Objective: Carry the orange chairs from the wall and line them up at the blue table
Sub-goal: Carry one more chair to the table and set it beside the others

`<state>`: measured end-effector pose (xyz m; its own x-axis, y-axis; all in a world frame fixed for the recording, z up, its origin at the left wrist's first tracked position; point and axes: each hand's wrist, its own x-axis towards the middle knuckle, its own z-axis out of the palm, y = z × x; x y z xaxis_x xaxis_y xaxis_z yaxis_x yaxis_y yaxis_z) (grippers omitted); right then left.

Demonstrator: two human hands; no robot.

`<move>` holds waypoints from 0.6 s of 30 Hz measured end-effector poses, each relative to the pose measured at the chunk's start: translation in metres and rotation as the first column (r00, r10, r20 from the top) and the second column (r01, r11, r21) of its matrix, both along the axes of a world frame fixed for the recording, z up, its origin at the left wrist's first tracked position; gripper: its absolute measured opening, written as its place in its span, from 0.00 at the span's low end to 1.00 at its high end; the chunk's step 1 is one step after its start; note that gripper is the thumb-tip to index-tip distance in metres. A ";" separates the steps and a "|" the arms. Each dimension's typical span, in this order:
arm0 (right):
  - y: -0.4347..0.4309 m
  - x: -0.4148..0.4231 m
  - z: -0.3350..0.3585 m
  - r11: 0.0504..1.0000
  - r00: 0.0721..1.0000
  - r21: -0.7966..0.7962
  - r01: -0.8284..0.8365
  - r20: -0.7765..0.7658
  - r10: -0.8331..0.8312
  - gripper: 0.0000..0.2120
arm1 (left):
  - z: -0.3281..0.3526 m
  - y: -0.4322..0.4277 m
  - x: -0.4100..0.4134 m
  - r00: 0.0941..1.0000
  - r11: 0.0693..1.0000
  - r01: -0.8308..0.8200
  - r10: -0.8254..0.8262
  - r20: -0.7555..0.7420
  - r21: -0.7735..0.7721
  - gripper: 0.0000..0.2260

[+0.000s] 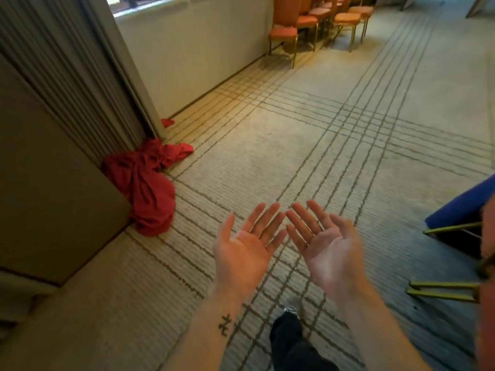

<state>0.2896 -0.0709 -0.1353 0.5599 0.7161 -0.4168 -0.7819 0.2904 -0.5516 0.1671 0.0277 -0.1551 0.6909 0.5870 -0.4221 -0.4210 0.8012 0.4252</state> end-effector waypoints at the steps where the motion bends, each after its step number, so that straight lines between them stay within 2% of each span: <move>1: 0.011 0.022 -0.002 1.000 1.000 0.000 0.014 -0.010 -0.014 0.22 | -0.001 0.013 0.021 1.000 1.000 0.012 -0.012 -0.001 0.013 0.30; 4: 0.052 0.105 0.002 0.999 0.997 0.037 0.039 -0.061 -0.037 0.23 | 0.013 0.059 0.110 0.996 0.995 0.085 -0.084 -0.020 0.057 0.29; 9: 0.107 0.204 0.015 0.996 0.997 0.075 0.056 -0.053 -0.052 0.23 | 0.028 0.115 0.201 0.996 0.989 0.090 -0.088 -0.020 0.120 0.28; 18: 0.212 0.350 -0.005 0.994 0.990 0.016 0.106 -0.098 -0.104 0.22 | 0.006 0.230 0.348 0.992 0.990 0.122 -0.119 -0.041 0.072 0.28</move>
